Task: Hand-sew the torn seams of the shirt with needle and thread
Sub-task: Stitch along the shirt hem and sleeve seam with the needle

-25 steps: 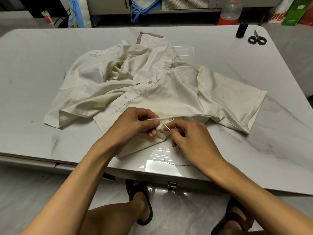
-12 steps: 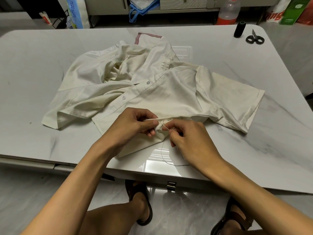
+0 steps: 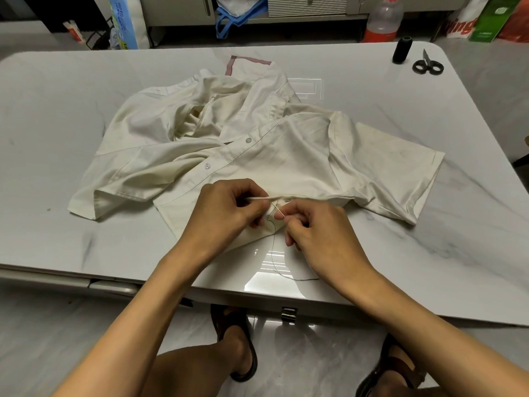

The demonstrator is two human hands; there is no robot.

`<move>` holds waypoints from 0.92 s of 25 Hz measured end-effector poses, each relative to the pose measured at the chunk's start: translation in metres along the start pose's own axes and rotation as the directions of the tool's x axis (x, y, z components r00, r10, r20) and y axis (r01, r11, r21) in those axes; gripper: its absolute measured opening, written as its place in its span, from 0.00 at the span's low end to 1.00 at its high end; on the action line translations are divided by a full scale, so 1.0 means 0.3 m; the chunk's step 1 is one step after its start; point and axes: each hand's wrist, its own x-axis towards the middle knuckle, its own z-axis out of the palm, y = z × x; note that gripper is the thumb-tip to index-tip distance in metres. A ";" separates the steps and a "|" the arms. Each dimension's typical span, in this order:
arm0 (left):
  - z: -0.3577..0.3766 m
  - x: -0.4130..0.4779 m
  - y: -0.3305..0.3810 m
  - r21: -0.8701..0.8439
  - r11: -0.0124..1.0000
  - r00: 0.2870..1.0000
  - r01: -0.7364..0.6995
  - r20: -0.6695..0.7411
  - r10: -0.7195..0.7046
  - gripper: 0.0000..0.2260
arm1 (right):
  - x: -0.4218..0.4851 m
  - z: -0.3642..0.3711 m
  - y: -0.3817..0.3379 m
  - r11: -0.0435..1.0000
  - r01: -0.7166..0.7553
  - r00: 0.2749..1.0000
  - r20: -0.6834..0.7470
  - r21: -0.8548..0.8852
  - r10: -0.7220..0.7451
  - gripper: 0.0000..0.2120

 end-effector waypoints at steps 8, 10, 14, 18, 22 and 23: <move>0.030 -0.018 0.005 0.092 0.980 0.969 -0.177 -0.155 0.190 0.03 | 0.004 0.009 -0.006 0.984 -0.098 0.995 -0.002 0.152 0.099 0.07; 0.034 -0.018 -0.005 0.133 0.964 0.952 -0.229 -0.174 0.250 0.02 | 0.003 0.010 -0.006 0.974 -0.113 0.993 0.002 0.197 0.115 0.07; 0.043 -0.016 -0.018 0.290 0.874 0.878 -0.391 -0.169 0.448 0.02 | 0.001 0.013 -0.007 0.960 -0.128 0.991 0.005 0.248 0.131 0.07; 0.053 -0.020 -0.024 0.389 0.770 0.814 -0.506 -0.080 0.576 0.03 | -0.002 0.006 -0.006 0.958 -0.133 0.991 0.015 0.255 0.134 0.06; 0.048 -0.013 -0.032 0.374 0.756 0.803 -0.537 -0.049 0.594 0.03 | -0.003 0.005 -0.008 0.946 -0.136 0.990 0.021 0.294 0.136 0.07; 0.047 -0.012 -0.033 0.366 0.767 0.809 -0.528 -0.059 0.585 0.03 | -0.002 0.006 -0.008 0.937 -0.141 0.990 0.028 0.320 0.140 0.07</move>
